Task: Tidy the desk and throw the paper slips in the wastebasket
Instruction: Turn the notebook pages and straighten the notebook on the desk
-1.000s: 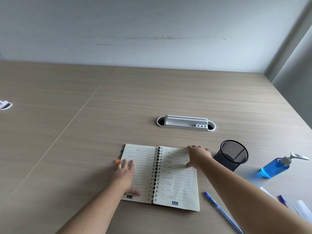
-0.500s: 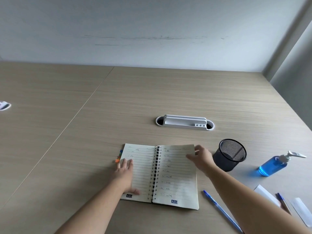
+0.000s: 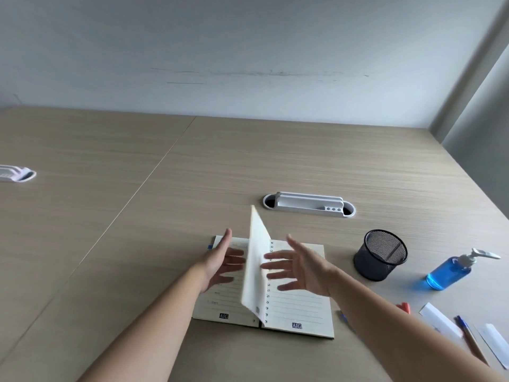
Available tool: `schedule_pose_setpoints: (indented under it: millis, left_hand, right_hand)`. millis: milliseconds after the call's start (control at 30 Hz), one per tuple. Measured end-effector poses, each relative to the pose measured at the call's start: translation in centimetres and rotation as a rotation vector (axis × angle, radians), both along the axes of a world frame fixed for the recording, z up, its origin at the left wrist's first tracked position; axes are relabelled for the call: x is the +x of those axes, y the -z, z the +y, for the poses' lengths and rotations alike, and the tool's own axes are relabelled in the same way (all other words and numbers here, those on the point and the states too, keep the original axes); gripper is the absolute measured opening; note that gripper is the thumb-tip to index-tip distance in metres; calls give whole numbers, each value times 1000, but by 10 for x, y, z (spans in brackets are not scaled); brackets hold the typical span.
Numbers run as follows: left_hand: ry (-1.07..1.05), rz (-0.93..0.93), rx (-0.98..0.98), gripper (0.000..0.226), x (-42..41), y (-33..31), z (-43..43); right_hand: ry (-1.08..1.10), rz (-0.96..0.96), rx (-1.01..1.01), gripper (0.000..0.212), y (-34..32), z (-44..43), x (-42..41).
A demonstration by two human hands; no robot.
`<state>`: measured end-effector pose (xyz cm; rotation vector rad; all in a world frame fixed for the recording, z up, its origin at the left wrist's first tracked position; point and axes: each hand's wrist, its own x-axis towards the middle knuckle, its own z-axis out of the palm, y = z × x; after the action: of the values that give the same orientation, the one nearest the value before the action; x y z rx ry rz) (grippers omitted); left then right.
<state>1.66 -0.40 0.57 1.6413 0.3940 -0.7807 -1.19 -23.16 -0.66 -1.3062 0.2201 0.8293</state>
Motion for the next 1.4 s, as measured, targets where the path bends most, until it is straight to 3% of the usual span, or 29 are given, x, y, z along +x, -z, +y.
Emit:
schedule_pose_setpoints:
  millis: [33,100,167,233,300,367,433,567,700,733,800,900,1033,1267,1400]
  left_hand:
    - [-19,28,-37,94,1,-5,2]
    - [18,-19,93,94,0,-7,5]
    - [33,-173,317,58,-2,2,11]
    - [11,-248,435,23,-5,12,21]
    - [-6,-298,558,28,-3,22,32]
    - [8,-363,672,49,0,27,38]
    - [55,-394,776,53,3,32,38]
    - [203,-357,947,25,5,40,31]
    - [279,-303,1057,36,9,42,27]
    - [305,-332,1106,38,10,38,25]
    - [436,-466,1230,62,17,36,18]
    - [801,-679,1112,118,28,35,-6]
    - [1210,-575,1037,149,29,43,-38]
    - [1293,-535,1102,155,23,54,-43]
    - [1192,-624,1005,132,17,55,-29]
  right_hand:
    - [-58,-41,-106,61,-1,11,-1]
    - [-132,-172,-358,43,1,29,-4]
    - [-169,-401,-719,25,9,30,-3]
    - [-278,-543,-1025,33,18,18,-4]
    - [-414,-561,-1157,59,25,1,-9]
    - [-483,-533,-1180,83,27,-14,-13]
    - [-500,-497,-1192,98,26,-21,-14]
    - [-553,-489,-1250,96,25,-17,-11]
    - [-546,-507,-1260,97,26,-18,-11]
    - [-545,-515,-1265,97,26,-19,-11]
    - [-538,-532,-1274,97,28,-19,-11]
    - [-534,-545,-1276,95,31,-19,-11]
    - [-519,-545,-1276,98,34,-22,-11]
    - [-516,-581,-1266,98,37,-26,-12]
    - [-497,-612,-1231,94,34,-27,-17]
